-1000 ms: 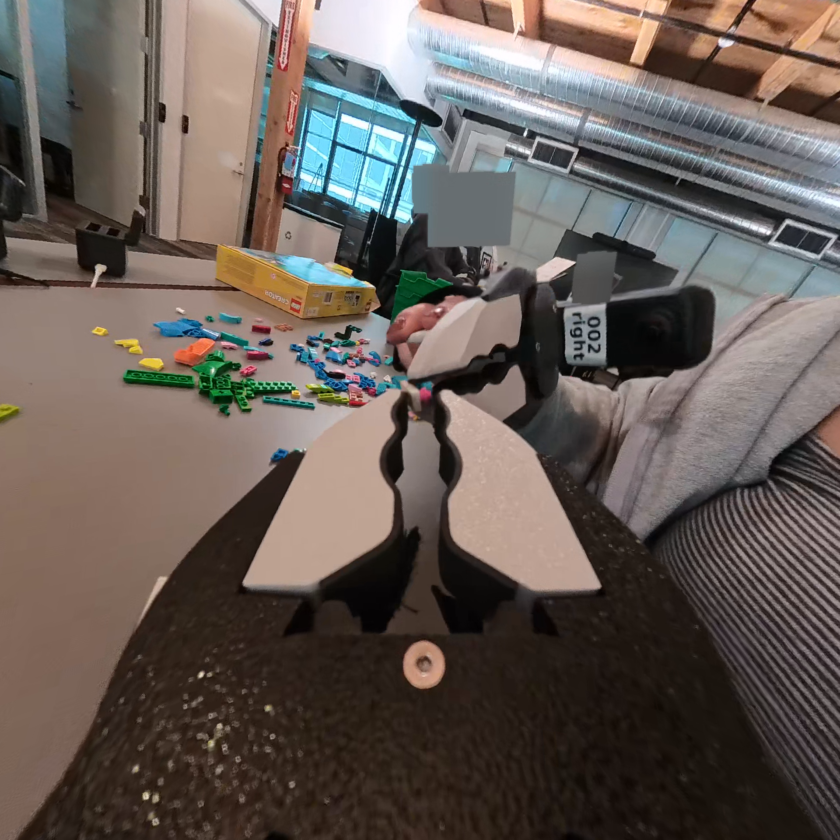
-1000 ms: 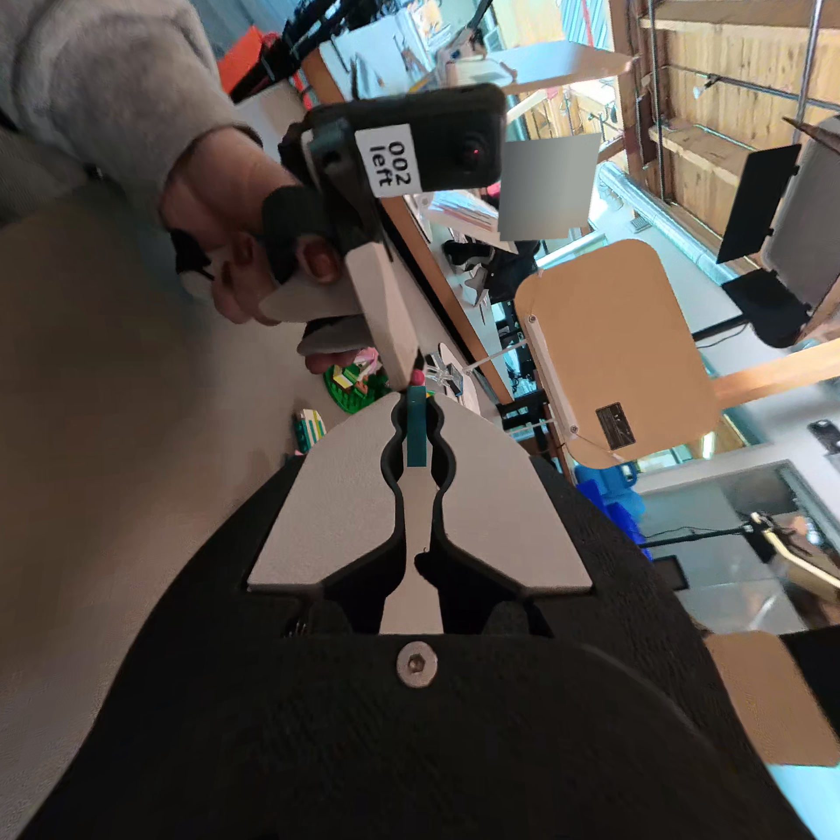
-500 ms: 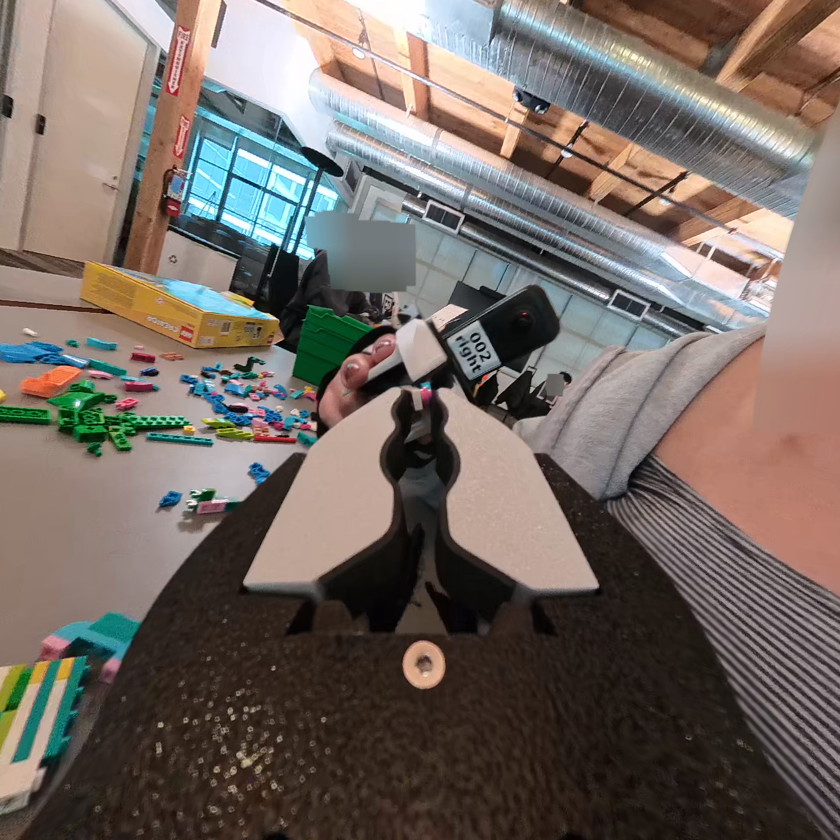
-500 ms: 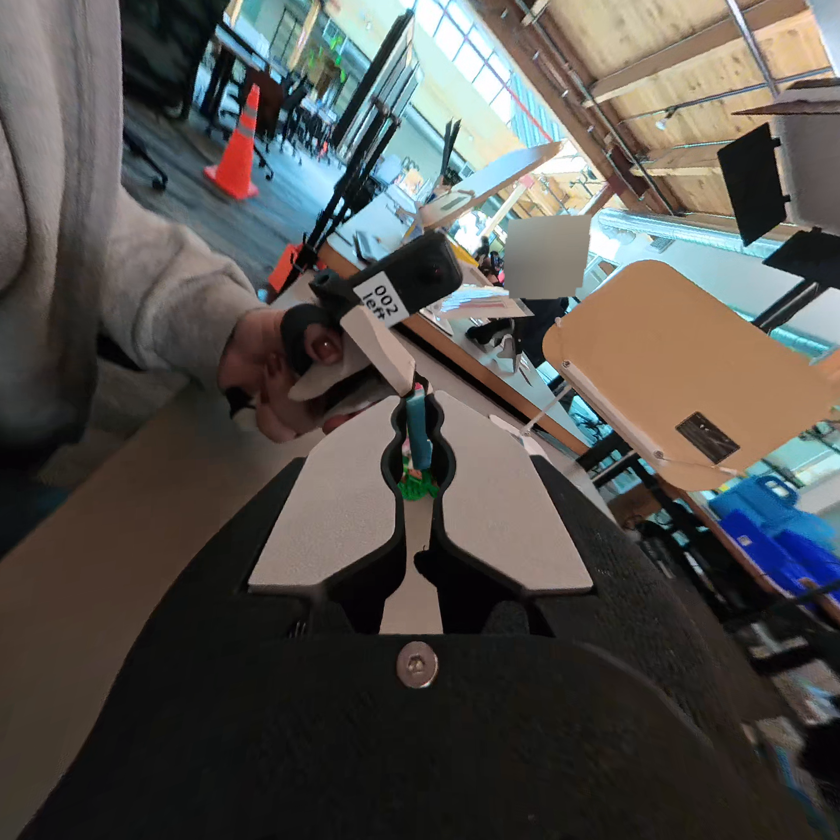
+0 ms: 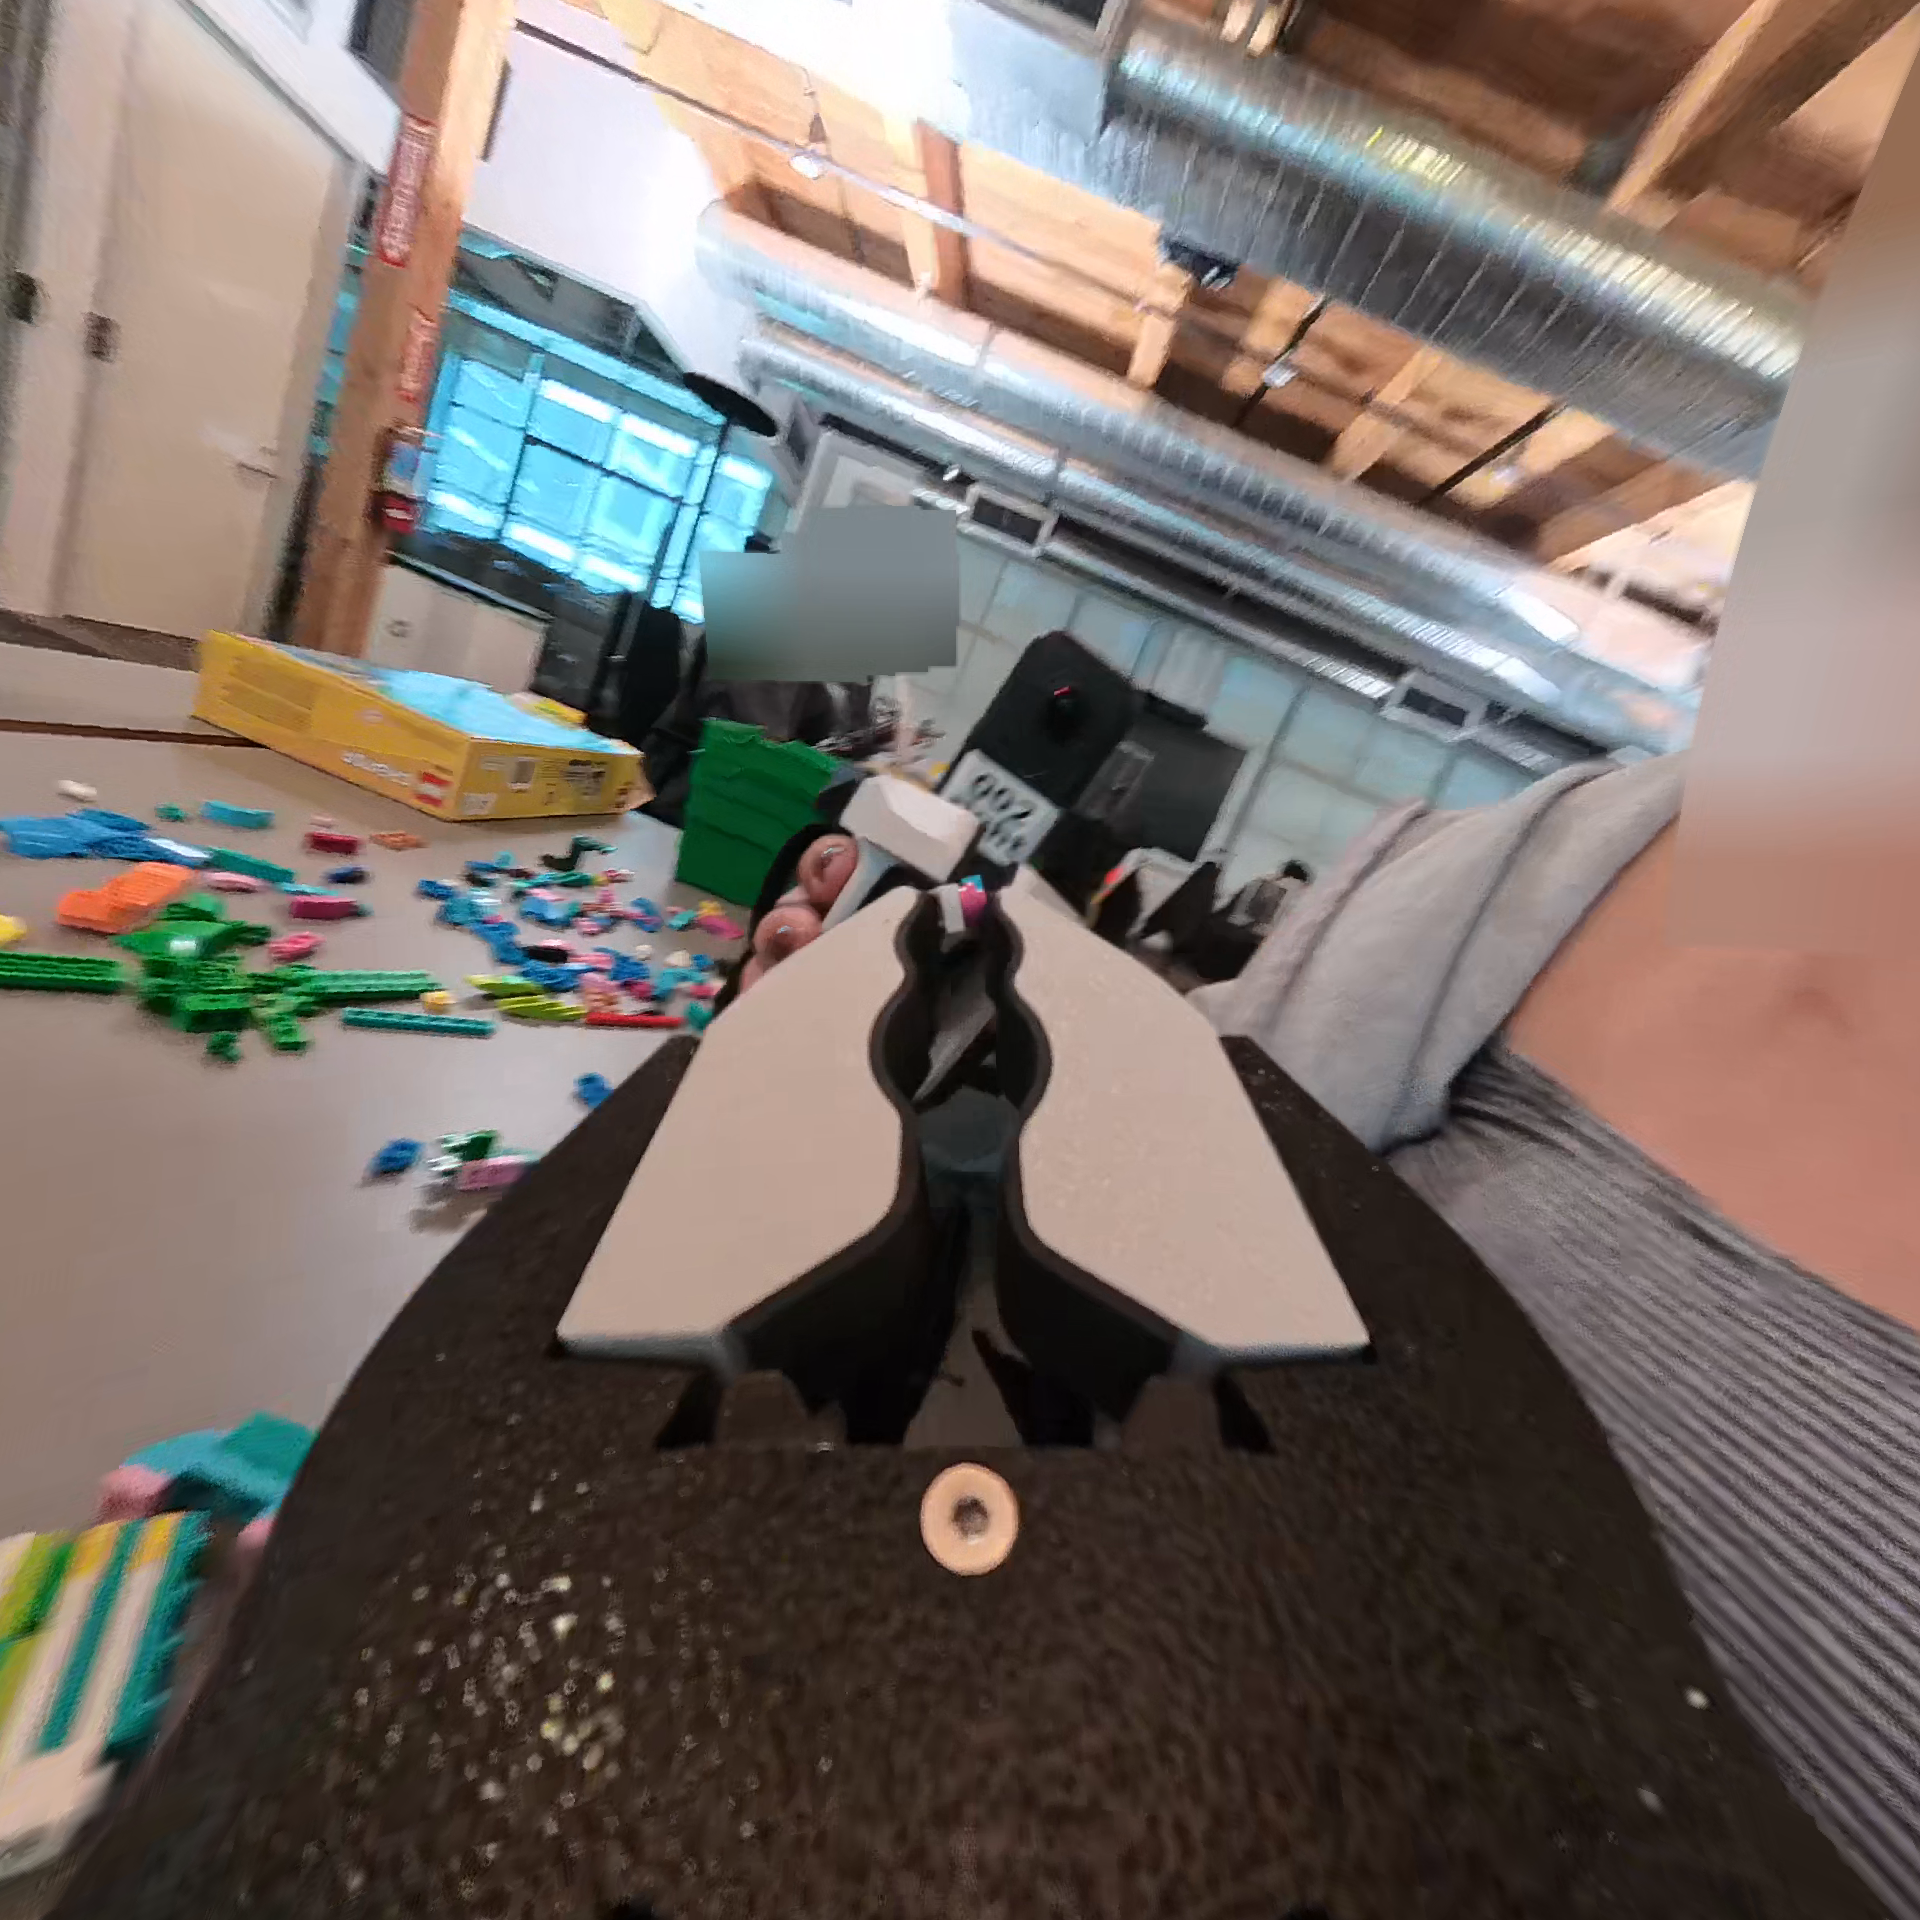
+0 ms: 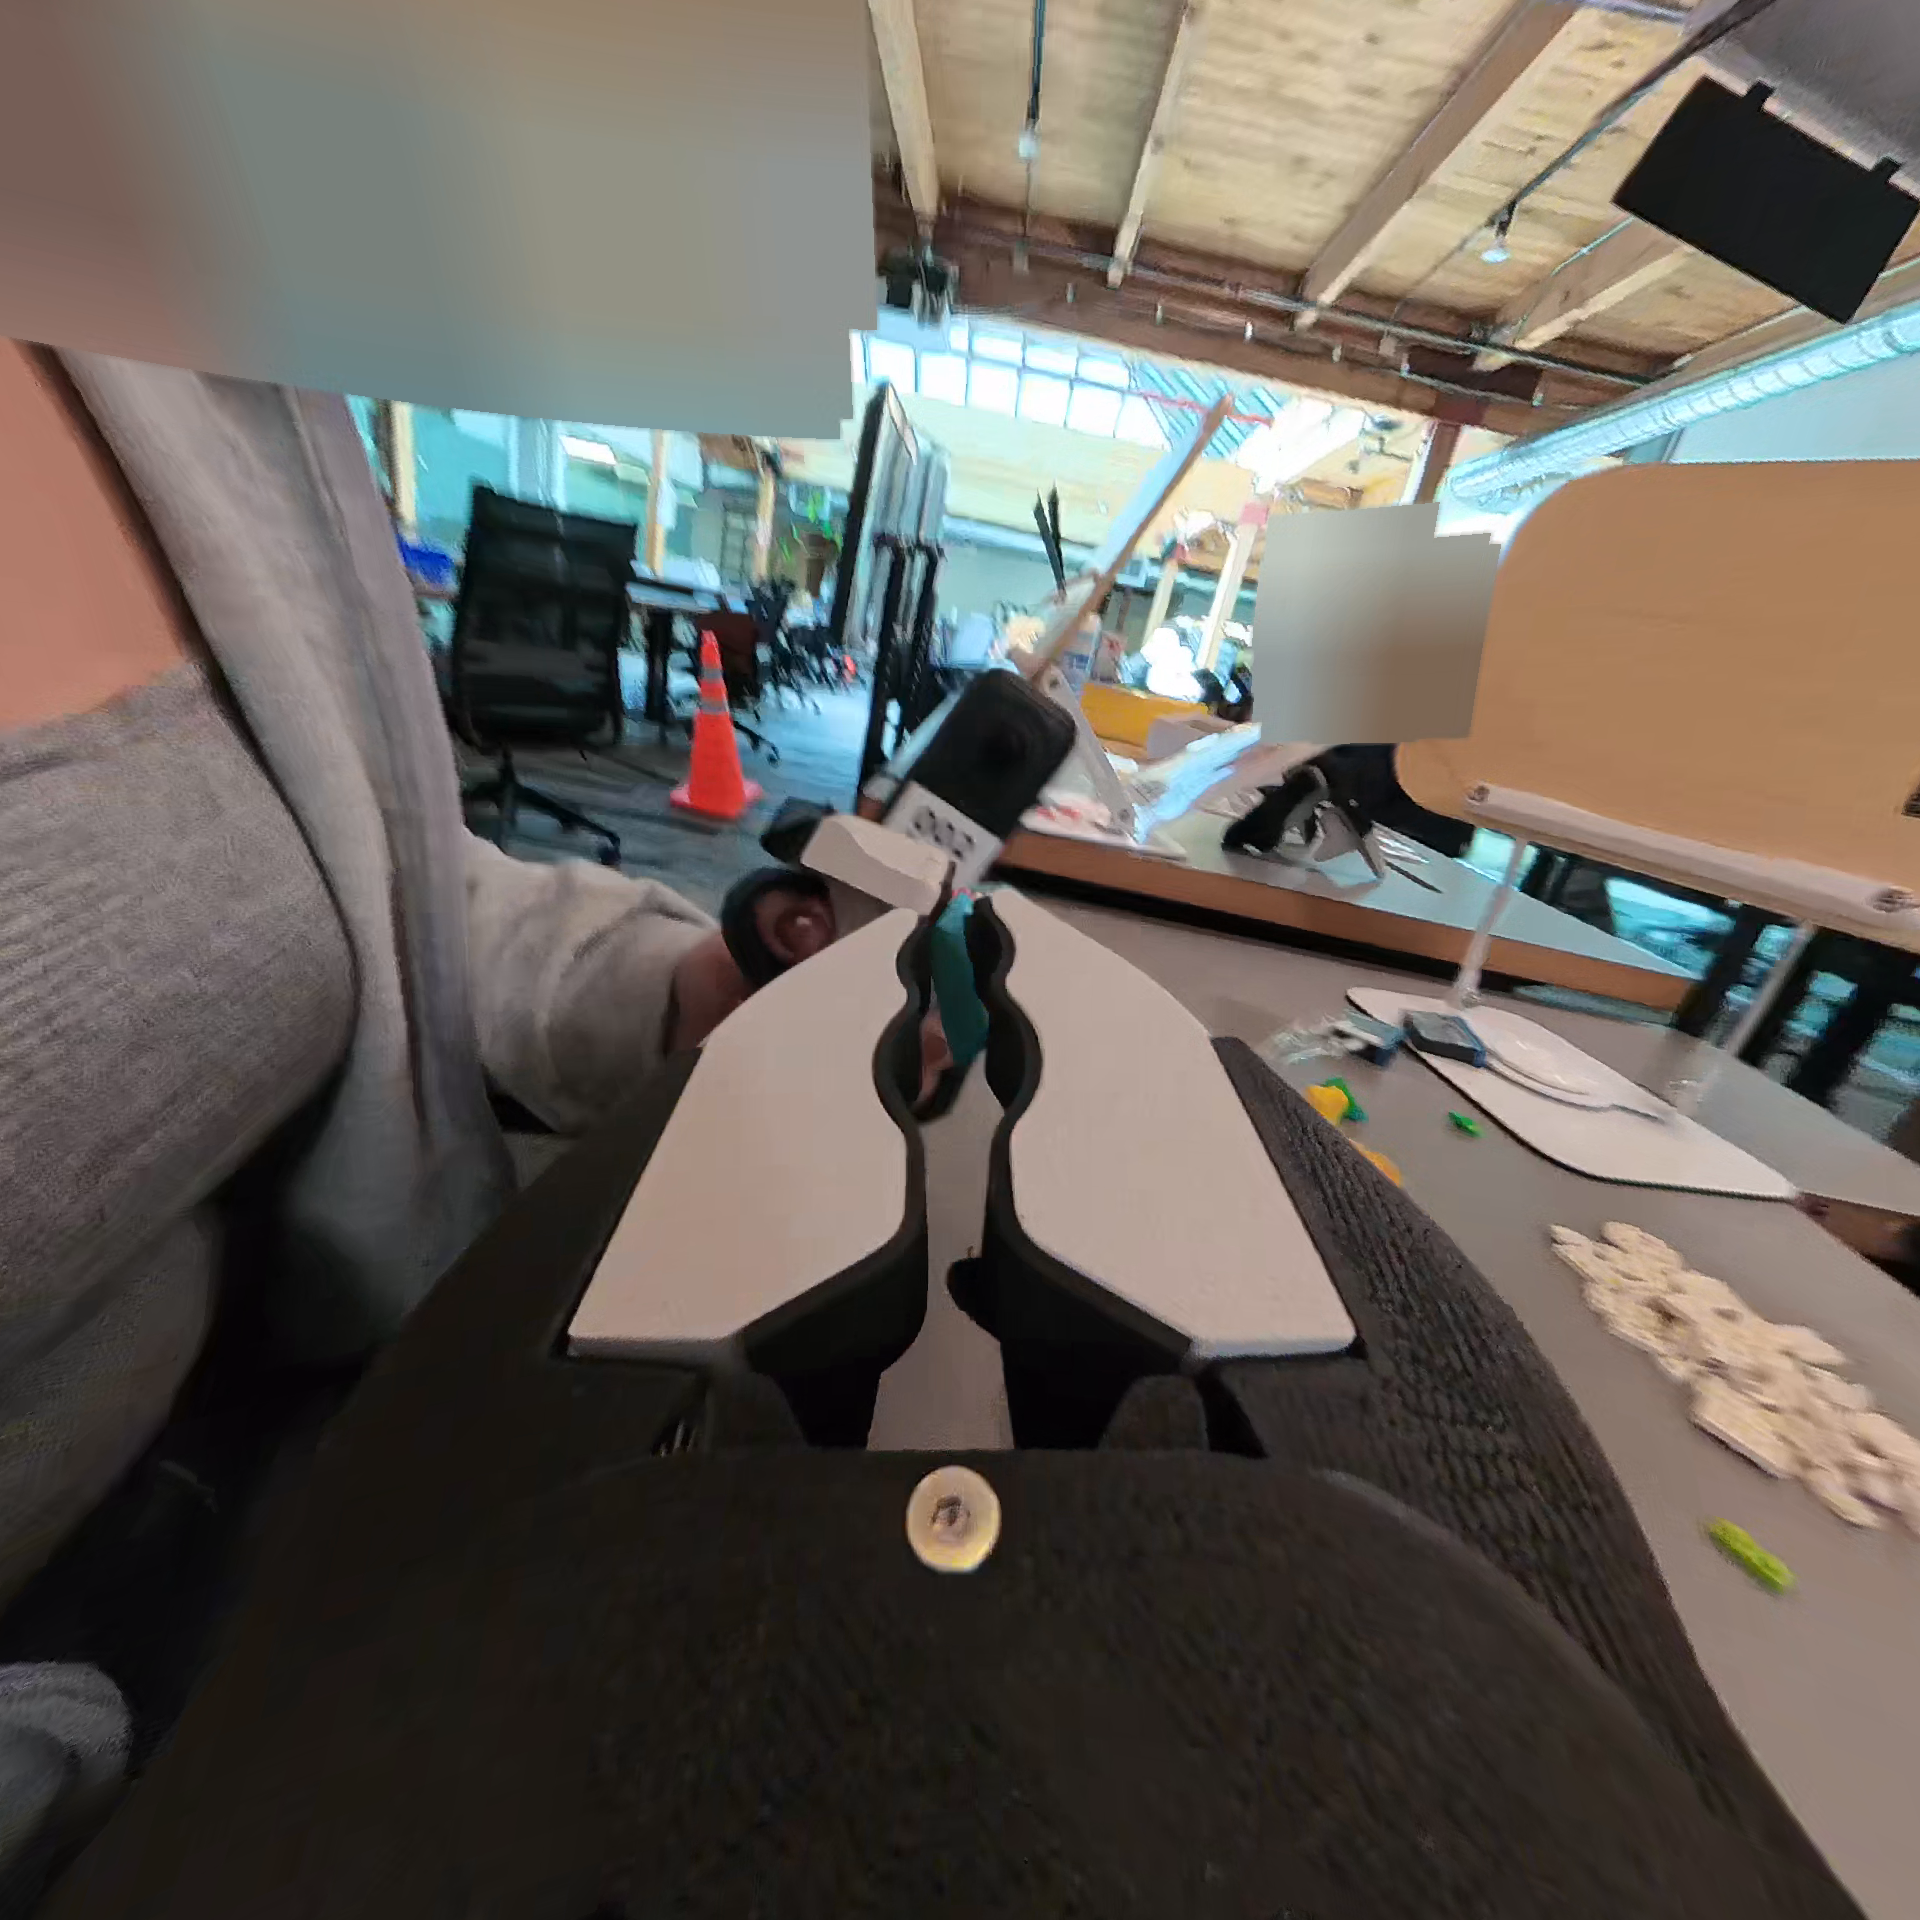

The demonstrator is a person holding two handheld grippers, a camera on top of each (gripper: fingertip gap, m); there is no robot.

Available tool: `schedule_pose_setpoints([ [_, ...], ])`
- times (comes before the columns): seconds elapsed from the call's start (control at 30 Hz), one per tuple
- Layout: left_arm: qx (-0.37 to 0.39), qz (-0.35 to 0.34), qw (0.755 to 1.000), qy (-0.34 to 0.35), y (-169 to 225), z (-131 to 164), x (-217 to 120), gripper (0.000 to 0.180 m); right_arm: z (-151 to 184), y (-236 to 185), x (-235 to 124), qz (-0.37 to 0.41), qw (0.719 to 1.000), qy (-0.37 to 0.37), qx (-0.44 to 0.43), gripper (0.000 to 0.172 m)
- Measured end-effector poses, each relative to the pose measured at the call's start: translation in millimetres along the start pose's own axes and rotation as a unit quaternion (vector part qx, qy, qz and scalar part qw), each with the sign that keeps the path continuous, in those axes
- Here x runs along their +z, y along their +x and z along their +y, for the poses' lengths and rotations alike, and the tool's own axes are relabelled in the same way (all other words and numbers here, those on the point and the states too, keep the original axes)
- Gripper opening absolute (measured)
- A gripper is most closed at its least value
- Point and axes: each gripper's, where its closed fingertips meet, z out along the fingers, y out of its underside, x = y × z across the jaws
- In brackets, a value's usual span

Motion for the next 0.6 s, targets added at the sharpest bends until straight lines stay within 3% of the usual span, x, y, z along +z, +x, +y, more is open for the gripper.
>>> schedule_pose_setpoints([
  [0.17,0.084,-0.082,0.992,-0.055,-16,7,-2,0.008,11,12,-4,0.077,0.973,-0.099,-0.193,0.005],
  [0.3,0.041,-0.089,0.994,-0.049,-23,9,-3,0.008,23,12,-7,0.086,0.935,-0.171,-0.299,0.026],
  [0.5,0.000,-0.080,0.995,-0.064,-24,18,1,0.008,34,18,-4,0.116,0.869,-0.231,-0.422,0.008],
  [0.6,-0.032,-0.049,0.997,-0.052,-20,18,0,0.008,33,15,-2,0.106,0.881,-0.226,-0.401,0.007],
])
